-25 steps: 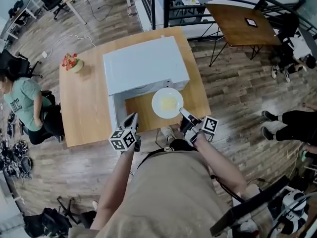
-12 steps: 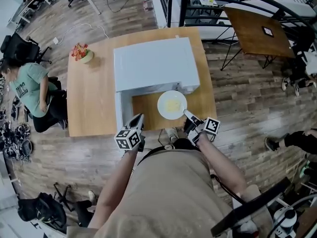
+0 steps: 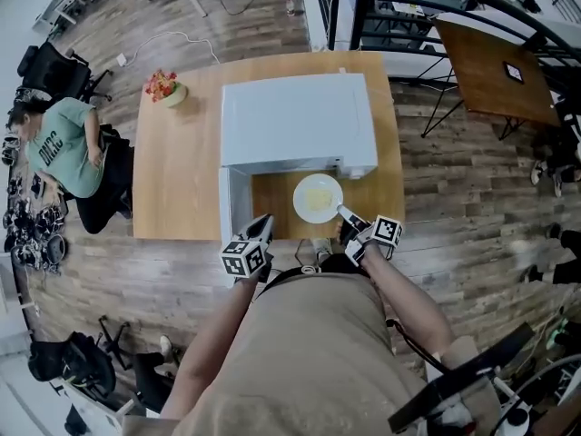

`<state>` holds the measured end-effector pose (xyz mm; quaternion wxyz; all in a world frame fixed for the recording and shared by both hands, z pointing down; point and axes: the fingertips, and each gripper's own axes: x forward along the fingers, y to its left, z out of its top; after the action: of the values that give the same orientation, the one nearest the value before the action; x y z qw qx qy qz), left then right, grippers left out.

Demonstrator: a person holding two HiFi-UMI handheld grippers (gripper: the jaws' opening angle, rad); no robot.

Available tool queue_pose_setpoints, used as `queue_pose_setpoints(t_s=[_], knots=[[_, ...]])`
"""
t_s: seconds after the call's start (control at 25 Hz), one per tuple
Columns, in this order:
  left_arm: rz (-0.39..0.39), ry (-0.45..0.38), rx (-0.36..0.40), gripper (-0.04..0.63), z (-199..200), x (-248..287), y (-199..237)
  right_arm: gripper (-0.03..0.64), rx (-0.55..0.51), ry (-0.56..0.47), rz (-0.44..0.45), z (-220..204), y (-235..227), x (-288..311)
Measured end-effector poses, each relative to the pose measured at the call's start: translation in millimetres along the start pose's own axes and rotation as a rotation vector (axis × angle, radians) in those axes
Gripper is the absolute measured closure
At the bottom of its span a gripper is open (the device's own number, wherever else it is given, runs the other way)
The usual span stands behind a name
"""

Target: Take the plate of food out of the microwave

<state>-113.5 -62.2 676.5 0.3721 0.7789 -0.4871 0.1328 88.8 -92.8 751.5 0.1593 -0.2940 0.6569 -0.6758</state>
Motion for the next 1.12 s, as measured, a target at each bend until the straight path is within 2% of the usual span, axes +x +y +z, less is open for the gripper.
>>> queue_pose_setpoints(t_s=[0.48,0.8,1.12], knots=[[0.066,-0.009,-0.017,0.591,-9.9,9.2,-11.3,0.601,-0.027,0.162,-0.116,-10.1,-63.3,32.3],[0.115,-0.022,-0.039,0.591,-13.9,11.7,-15.2,0.601,-0.043,0.241,-0.155,-13.7,-81.8,55.7],[0.146,-0.029,-0.067,0.591,-21.2,1.3,-7.1,0.601,-0.058,0.266,-0.186,-26.9,-87.7,80.8]])
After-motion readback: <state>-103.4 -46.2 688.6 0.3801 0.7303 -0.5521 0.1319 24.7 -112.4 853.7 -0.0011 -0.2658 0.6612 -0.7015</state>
